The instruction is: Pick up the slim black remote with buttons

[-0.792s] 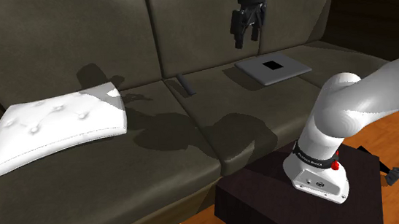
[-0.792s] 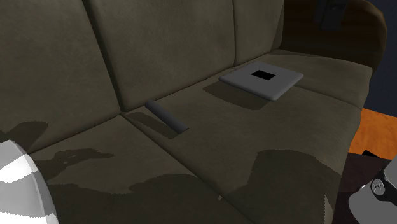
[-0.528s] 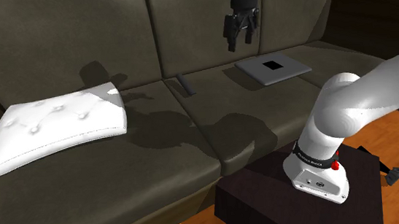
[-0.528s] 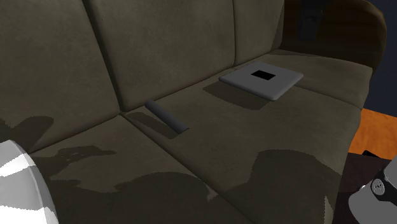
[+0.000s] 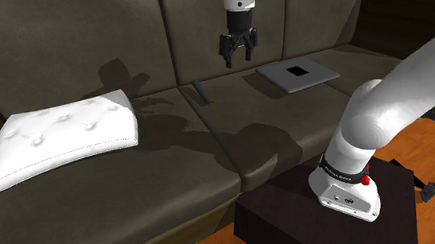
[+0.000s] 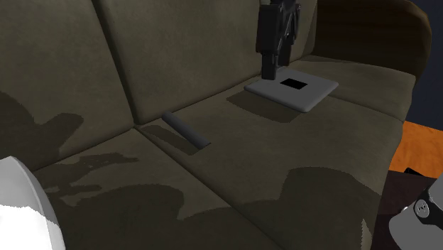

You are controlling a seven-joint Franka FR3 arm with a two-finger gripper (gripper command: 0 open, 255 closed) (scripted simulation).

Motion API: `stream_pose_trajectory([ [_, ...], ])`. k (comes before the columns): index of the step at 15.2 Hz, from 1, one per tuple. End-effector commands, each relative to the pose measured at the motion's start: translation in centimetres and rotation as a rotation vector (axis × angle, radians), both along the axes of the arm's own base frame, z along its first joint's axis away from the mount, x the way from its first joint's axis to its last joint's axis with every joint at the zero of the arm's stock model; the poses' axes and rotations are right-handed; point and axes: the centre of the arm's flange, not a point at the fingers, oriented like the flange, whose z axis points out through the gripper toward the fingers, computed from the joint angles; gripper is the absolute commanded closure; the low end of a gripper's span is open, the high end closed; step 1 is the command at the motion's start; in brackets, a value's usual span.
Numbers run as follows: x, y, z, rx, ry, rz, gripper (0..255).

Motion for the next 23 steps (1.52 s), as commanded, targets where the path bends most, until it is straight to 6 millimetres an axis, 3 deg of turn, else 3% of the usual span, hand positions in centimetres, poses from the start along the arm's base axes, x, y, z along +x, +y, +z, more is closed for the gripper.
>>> stream_pose_trajectory([
  [1, 2.3, -0.5, -1.7, 0.003, 0.001, -0.022, 0],
  [21, 22.8, -7.2, -17.4, 0.037, 0.025, -0.237, 0],
  [23, 23.0, -7.3, -18.1, 0.037, 0.025, -0.239, 0],
])
